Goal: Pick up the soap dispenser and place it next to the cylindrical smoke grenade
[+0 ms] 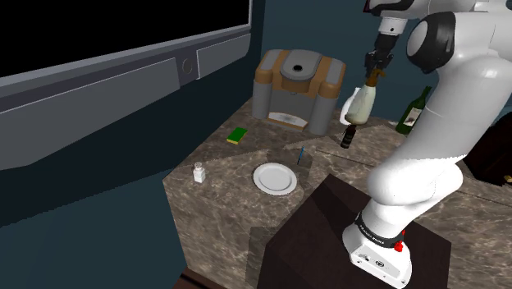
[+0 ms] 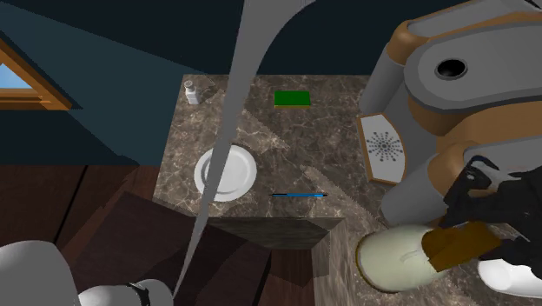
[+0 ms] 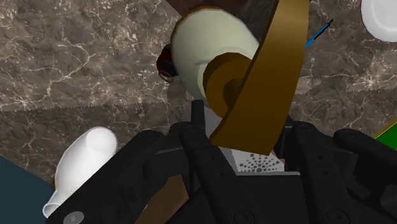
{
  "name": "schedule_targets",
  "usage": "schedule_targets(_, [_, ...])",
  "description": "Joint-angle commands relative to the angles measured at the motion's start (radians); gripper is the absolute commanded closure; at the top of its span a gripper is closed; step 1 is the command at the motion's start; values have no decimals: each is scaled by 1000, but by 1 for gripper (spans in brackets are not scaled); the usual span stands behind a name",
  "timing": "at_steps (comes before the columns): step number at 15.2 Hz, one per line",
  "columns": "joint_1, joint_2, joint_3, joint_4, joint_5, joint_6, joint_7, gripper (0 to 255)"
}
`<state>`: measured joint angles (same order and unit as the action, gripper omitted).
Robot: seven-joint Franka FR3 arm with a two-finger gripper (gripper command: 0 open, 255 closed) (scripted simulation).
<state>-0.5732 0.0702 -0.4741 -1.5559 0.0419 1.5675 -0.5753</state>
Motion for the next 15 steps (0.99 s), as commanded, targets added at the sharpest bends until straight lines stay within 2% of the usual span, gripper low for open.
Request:
schedule_targets(1, [-27, 4, -23, 1, 1, 1, -51, 255])
schedule_targets(9, [-162, 122, -109, 132, 60, -34, -266, 255])
schedule_targets(15, [-308, 267, -151, 307, 142, -90, -425, 255])
